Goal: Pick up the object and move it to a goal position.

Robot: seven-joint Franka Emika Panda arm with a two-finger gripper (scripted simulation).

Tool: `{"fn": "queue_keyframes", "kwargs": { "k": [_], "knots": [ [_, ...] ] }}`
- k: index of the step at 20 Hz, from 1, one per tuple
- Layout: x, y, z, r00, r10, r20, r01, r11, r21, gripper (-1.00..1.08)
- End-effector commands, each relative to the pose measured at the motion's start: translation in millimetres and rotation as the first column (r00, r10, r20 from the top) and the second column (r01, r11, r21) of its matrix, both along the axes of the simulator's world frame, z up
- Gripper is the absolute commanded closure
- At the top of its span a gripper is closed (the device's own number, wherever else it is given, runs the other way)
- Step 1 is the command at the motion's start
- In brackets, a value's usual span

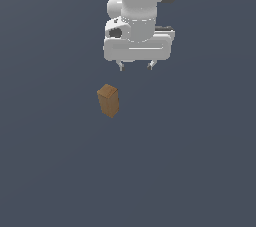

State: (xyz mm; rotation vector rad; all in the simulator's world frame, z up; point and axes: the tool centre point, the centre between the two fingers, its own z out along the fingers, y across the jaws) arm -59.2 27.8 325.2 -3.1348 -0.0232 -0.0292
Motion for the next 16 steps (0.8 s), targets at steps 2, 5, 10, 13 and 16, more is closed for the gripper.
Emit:
{"fn": "queue_keyframes", "kwargs": {
  "k": [2,5,10,13,16],
  "knots": [
    [0,0,0,1.000,0.000,0.001,0.000,1.000,0.000,-0.92],
    [2,1,6,1.000,0.000,0.013,0.000,1.000,0.006,-0.92],
    [5,4,19,0.999,-0.001,0.037,0.000,1.000,0.016,-0.92],
    [5,3,18,0.999,-0.001,0.035,0.001,1.000,0.015,-0.92],
    [5,0,14,0.999,-0.016,0.034,0.016,1.000,0.016,-0.92]
  ]
}}
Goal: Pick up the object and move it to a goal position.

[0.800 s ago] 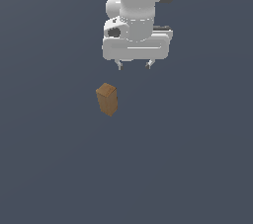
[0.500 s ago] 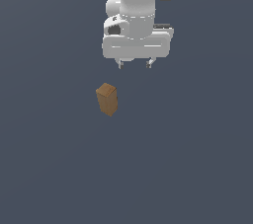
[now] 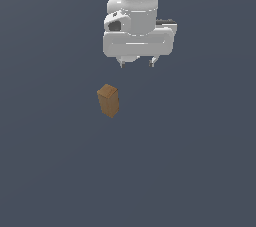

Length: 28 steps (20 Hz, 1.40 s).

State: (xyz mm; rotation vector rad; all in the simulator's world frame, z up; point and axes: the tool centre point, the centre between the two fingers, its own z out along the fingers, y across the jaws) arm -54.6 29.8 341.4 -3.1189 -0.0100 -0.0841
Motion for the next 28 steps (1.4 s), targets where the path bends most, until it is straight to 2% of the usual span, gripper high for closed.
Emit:
{"fn": "queue_keyframes", "kwargs": {
  "k": [1,6,10,16,21,25,28],
  "knots": [
    [0,-4,-5,1.000,-0.017,-0.002,0.017,1.000,0.001,-0.92],
    [-1,-23,-27,0.995,-0.096,-0.011,0.096,0.995,0.002,-0.92],
    [-5,-46,-55,0.980,-0.197,-0.022,0.197,0.980,0.001,-0.92],
    [-21,-90,-107,0.923,-0.381,-0.041,0.381,0.924,-0.008,-0.92],
    [-33,-113,-134,0.876,-0.480,-0.050,0.480,0.877,-0.016,-0.92],
    [-39,-123,-146,0.853,-0.519,-0.053,0.519,0.854,-0.021,-0.92],
    [-41,-125,-149,0.847,-0.528,-0.054,0.528,0.849,-0.022,-0.92]
  ]
}}
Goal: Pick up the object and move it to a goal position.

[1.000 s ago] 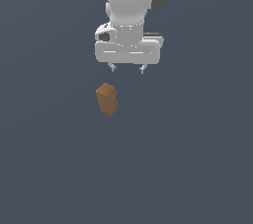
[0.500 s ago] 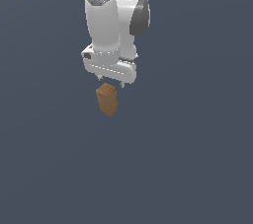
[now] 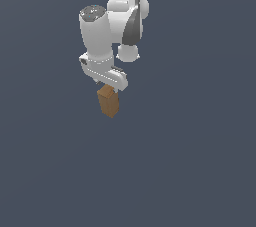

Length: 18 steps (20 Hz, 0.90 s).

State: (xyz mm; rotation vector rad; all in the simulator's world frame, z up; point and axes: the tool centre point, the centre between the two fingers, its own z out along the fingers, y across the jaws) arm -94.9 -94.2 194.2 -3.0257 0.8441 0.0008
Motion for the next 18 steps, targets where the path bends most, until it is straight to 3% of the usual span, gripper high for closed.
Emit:
{"fn": "queue_keyframes", "kwargs": {
  "k": [1,18],
  "knots": [
    [0,0,0,1.000,0.000,0.000,0.000,1.000,0.000,-0.92],
    [-1,-1,-50,1.000,-0.006,0.000,0.006,1.000,-0.001,-0.92]
  ]
}}
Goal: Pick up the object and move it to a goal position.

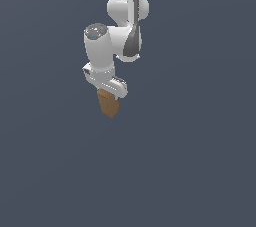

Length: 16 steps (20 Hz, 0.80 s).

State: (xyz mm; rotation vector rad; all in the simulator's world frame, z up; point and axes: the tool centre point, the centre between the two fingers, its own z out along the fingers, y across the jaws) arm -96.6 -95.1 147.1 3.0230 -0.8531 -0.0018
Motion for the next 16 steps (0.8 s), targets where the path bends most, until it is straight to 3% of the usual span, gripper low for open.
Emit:
{"fn": "queue_keyframes", "kwargs": {
  "k": [1,2,3,16],
  "knots": [
    [0.6,-0.1,-4.0,1.000,0.000,0.001,0.000,1.000,0.000,-0.92],
    [0.6,-0.1,-4.2,1.000,0.000,0.001,0.000,1.000,0.000,-0.92],
    [0.6,-0.1,-4.2,1.000,0.000,0.001,0.000,1.000,0.000,1.08],
    [0.4,3.1,-1.6,1.000,0.000,0.002,0.000,1.000,0.000,1.08]
  ]
}}
